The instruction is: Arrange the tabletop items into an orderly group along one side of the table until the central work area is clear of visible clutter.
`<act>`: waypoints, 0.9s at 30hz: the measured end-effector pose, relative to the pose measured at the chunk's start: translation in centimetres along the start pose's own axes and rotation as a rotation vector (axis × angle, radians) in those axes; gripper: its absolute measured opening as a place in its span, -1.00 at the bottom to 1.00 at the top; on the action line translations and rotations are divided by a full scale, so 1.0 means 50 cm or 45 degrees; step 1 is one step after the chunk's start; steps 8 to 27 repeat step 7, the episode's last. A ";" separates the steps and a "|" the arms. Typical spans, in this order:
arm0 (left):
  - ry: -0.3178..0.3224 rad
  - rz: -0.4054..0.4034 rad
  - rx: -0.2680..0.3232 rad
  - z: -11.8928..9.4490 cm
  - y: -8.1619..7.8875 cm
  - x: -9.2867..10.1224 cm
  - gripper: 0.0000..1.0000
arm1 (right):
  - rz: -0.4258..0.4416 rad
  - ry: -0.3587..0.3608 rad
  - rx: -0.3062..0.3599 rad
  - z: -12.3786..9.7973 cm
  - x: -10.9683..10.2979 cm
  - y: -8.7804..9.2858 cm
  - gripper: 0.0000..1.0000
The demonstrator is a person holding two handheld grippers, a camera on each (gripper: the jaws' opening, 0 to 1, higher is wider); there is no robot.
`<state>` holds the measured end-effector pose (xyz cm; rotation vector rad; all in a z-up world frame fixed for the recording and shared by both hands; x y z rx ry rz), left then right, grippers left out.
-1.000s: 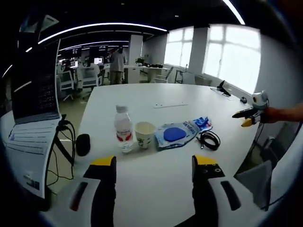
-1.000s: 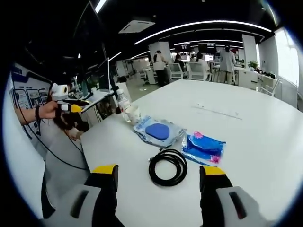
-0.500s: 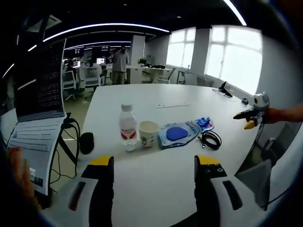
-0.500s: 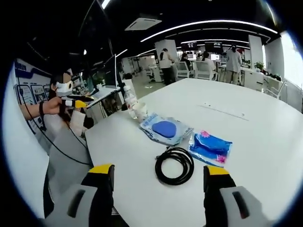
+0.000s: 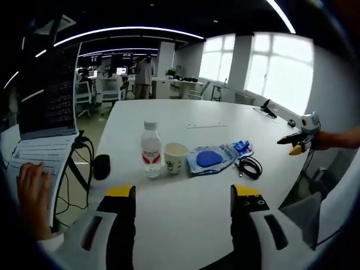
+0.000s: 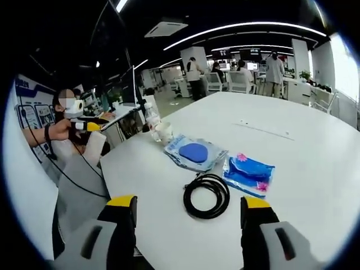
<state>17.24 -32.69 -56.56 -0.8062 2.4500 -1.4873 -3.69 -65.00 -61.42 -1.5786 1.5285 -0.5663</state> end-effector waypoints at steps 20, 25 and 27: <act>-0.001 -0.010 -0.005 0.002 0.003 -0.005 0.39 | 0.011 -0.009 -0.011 0.006 0.001 0.006 0.55; -0.001 -0.010 -0.005 0.002 0.003 -0.005 0.39 | 0.011 -0.009 -0.011 0.006 0.001 0.006 0.55; -0.001 -0.010 -0.005 0.002 0.003 -0.005 0.39 | 0.011 -0.009 -0.011 0.006 0.001 0.006 0.55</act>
Point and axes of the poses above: the point that each gripper's makers call its tool centre point, and the gripper's own axes: z roughly forward along the fingers, x roughly to its right, y roughly out of its underside, the point moved 1 cm from there along -z, roughly backward along the fingers, and after that the axes turned 1 degree about -y, right-handed, at the moved point
